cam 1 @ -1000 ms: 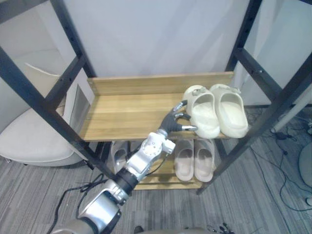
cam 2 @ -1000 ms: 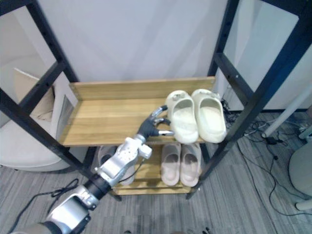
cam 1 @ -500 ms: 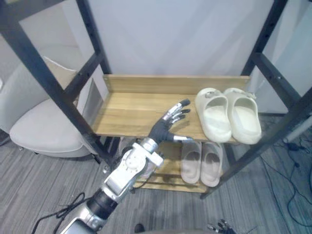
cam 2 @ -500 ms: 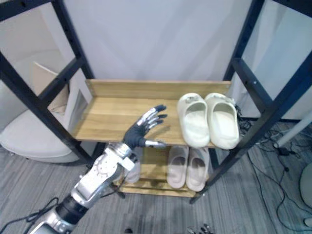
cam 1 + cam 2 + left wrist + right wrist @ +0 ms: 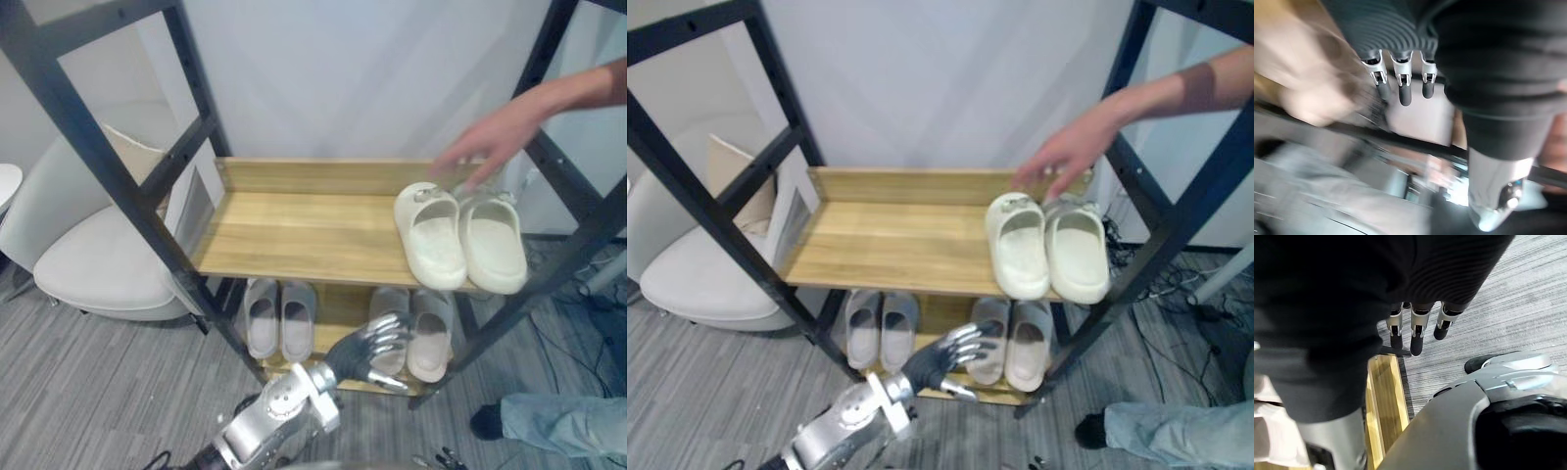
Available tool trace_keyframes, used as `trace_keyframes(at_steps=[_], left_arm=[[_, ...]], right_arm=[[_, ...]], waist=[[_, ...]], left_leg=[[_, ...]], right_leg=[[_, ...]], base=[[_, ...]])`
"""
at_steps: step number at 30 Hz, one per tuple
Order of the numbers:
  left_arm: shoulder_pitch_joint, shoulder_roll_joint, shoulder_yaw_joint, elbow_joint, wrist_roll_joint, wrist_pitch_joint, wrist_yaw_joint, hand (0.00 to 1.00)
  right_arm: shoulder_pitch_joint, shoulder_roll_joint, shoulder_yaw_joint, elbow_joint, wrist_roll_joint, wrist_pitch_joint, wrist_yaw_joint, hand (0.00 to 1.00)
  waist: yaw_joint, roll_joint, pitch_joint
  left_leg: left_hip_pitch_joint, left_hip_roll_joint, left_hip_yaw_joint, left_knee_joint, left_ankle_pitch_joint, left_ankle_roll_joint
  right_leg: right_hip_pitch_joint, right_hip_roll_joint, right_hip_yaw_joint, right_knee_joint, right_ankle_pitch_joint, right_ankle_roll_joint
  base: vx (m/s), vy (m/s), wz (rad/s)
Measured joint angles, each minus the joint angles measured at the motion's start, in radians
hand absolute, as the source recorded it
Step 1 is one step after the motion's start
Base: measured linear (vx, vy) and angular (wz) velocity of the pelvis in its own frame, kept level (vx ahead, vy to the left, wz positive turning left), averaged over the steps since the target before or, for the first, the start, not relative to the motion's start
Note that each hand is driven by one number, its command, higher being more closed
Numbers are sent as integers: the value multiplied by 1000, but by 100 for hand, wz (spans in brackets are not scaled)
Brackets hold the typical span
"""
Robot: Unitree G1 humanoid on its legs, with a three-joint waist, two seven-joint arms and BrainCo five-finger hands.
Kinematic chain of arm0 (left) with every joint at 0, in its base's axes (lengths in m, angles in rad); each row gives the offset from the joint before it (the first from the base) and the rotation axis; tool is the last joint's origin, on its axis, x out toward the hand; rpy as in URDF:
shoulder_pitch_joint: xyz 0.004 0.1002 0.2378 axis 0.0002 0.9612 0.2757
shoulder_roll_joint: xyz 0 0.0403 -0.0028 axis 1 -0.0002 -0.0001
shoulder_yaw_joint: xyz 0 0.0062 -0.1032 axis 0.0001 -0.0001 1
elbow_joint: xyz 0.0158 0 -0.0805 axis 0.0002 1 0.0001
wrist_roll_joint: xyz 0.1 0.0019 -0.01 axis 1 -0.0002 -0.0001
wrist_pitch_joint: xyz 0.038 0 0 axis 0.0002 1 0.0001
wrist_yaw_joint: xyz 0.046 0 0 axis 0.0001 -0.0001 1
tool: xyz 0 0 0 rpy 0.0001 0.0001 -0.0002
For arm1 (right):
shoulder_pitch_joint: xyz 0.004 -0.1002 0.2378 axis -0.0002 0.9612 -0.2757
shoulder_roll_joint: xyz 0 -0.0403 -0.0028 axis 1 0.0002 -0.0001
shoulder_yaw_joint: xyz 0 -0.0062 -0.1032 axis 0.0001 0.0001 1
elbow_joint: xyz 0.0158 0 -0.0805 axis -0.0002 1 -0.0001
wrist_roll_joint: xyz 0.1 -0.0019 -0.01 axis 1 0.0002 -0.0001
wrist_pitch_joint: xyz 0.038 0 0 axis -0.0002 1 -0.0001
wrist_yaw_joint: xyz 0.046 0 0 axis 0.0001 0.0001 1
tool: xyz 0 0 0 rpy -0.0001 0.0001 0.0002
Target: Organize the slippers on the shoe rack
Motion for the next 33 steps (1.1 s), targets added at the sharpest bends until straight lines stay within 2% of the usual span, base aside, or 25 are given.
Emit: trace_keyframes(at_steps=[8, 15, 21, 33], left_arm=[[8, -68, 254, 437, 153, 16, 102, 0], [9, -81, 357, 635, 233, 19, 142, 0], [30, -108, 404, 715, 301, 21, 177, 0], [34, -140, 459, 777, 321, 21, 197, 0]], right_arm=[[-14, 25, -5, 30, 5, 0, -25, 0], [-18, 34, -6, 47, 7, 0, -31, 0], [-26, 34, -9, 70, 6, 1, -34, 0], [-31, 35, -28, 78, 4, 1, -34, 0]], waist=[[12, -27, -9], [12, -45, -13], [14, -41, -12], [18, -37, -8]], left_leg=[[0, 4, 22, 0, -1, -1], [1, 3, 24, 0, -1, -1], [9, 6, 33, 0, -3, -3], [4, 6, 43, -1, -9, -6]], right_leg=[[-16, 3, 24, 3, 0, 0], [-16, 3, 26, 2, 2, -1], [-13, 5, 33, 3, 3, -2], [-18, 7, 46, -12, 5, -1]], base=[[-20, 2, -8], [2, 0, -1], [-15, 1, -3], [0, 1, -3]])
